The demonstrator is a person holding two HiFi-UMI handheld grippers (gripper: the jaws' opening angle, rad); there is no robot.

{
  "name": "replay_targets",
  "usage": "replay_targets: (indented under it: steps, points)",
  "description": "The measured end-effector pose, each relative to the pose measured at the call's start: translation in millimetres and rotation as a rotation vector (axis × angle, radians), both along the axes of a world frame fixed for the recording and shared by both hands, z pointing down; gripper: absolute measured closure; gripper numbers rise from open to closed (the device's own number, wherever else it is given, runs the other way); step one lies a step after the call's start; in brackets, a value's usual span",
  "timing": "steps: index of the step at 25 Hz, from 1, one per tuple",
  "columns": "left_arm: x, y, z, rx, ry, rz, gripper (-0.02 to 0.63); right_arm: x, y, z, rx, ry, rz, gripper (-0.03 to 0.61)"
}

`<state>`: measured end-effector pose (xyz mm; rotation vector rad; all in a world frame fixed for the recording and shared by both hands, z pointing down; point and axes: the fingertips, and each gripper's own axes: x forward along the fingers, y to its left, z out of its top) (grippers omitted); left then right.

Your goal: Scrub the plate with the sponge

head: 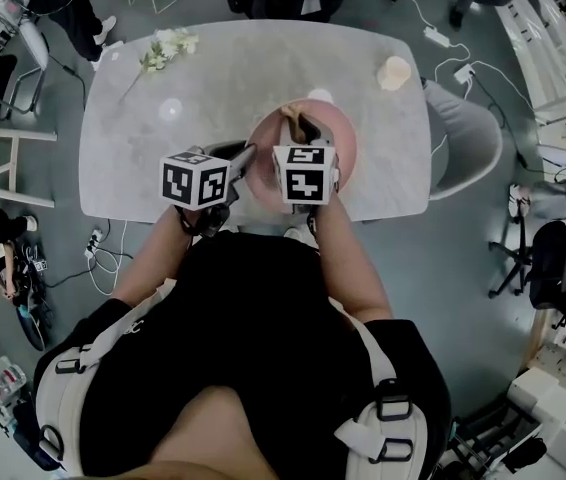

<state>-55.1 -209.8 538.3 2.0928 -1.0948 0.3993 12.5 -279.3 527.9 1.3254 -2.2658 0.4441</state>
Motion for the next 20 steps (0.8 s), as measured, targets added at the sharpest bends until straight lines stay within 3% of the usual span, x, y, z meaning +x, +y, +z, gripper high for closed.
replay_targets:
  steps: [11, 20]
  points:
    - [3.2, 3.1, -18.6, 0.011, 0.116, 0.017, 0.557, 53.0, -14.4, -2.0, 0.010, 0.048, 0.125, 0.517]
    - [-8.6, 3.1, -24.7, 0.016, 0.153, -0.036, 0.548, 87.5, -10.4, 30.6, -0.068, 0.132, 0.171, 0.517]
